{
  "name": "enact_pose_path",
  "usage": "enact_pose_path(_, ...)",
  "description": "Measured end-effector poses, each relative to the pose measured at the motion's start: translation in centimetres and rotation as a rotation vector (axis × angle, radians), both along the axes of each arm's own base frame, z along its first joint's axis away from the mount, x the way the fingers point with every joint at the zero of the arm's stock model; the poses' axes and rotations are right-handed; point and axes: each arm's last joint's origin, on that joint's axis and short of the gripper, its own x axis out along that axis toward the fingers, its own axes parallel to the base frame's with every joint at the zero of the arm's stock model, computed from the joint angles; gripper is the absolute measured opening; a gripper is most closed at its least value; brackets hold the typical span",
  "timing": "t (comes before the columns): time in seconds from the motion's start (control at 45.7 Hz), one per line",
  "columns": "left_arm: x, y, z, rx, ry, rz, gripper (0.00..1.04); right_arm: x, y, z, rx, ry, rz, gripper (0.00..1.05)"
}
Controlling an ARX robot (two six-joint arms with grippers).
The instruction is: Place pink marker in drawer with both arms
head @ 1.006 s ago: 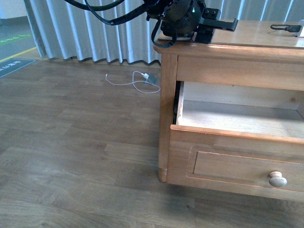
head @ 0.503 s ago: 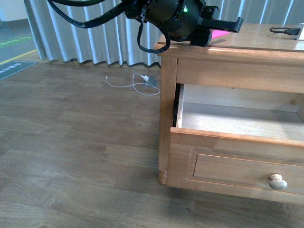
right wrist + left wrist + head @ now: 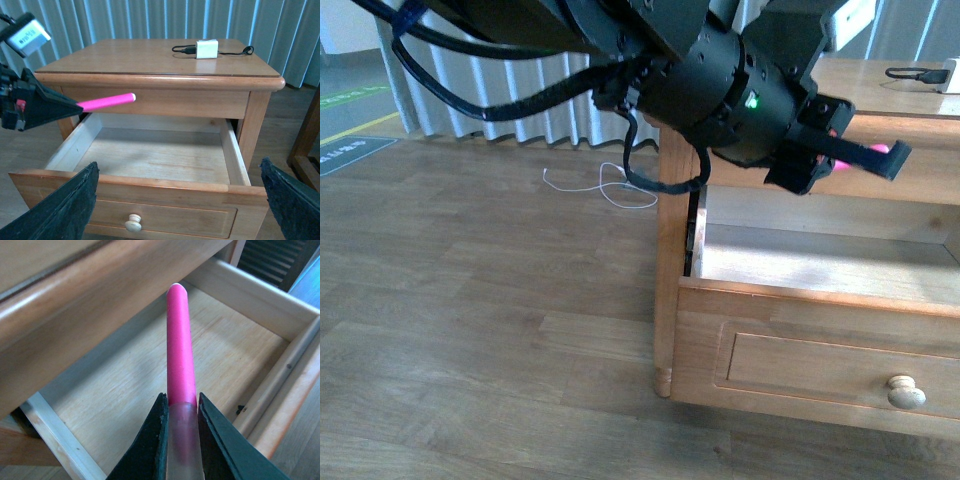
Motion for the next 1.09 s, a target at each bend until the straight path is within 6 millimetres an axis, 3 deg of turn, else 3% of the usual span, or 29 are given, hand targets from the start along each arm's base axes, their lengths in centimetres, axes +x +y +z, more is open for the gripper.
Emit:
enact_pose_path(0.35, 3.1, -4.3, -6.4, 0.057, 0.084, 0.069, 0.14, 0.0, 0.0, 0.0, 0.0, 0.0, 0.0, 0.96)
enact_pose_path(0.612, 4.6, -5.9, -8.3, 0.042, 0.093, 0.136, 0.14, 0.0, 0.0, 0.0, 0.0, 0.0, 0.0, 0.96)
enact_pose_path(0.918, 4.6, -5.4, -8.4, 0.021, 0.076, 0.177, 0.54, 0.0, 0.0, 0.0, 0.0, 0.0, 0.0, 0.96)
enact_pose_path(1.093, 3.6, -4.3, -6.6, 0.019, 0.043, 0.241, 0.79, 0.0, 0.0, 0.0, 0.0, 0.0, 0.0, 0.96)
